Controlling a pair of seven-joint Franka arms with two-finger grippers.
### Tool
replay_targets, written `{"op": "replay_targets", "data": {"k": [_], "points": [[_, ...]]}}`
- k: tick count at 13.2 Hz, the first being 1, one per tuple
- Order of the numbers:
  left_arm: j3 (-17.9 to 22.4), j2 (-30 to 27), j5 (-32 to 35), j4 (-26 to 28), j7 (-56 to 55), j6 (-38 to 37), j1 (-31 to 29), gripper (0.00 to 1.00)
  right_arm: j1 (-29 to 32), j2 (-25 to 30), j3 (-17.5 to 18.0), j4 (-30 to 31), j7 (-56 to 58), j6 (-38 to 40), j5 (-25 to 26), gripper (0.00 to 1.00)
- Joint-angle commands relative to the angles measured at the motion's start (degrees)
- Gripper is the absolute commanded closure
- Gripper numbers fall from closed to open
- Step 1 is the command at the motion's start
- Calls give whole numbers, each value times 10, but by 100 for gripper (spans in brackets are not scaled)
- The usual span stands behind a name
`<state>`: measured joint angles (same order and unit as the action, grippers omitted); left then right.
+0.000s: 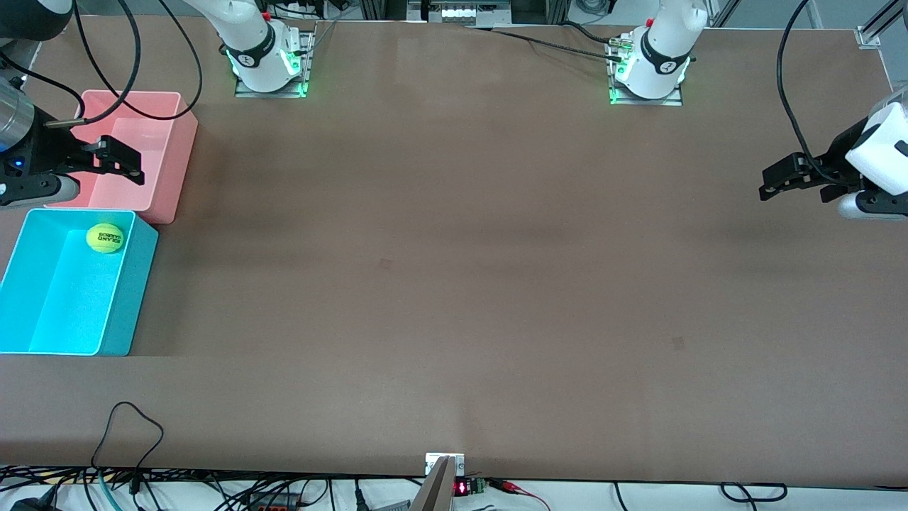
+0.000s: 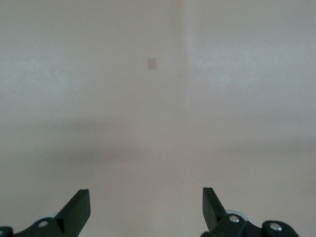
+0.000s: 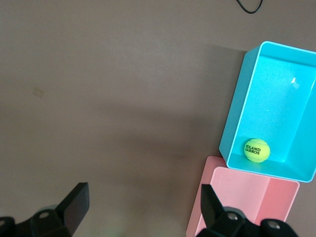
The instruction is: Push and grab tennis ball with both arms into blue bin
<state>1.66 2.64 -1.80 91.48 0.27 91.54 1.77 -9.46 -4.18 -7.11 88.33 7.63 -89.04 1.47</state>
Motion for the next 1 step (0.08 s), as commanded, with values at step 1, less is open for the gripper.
{"op": "replay_targets", "data": {"k": [1], "points": [[-4, -29, 6, 34, 4, 9, -5, 0, 5, -5, -2, -12, -3, 12, -3, 0]]}}
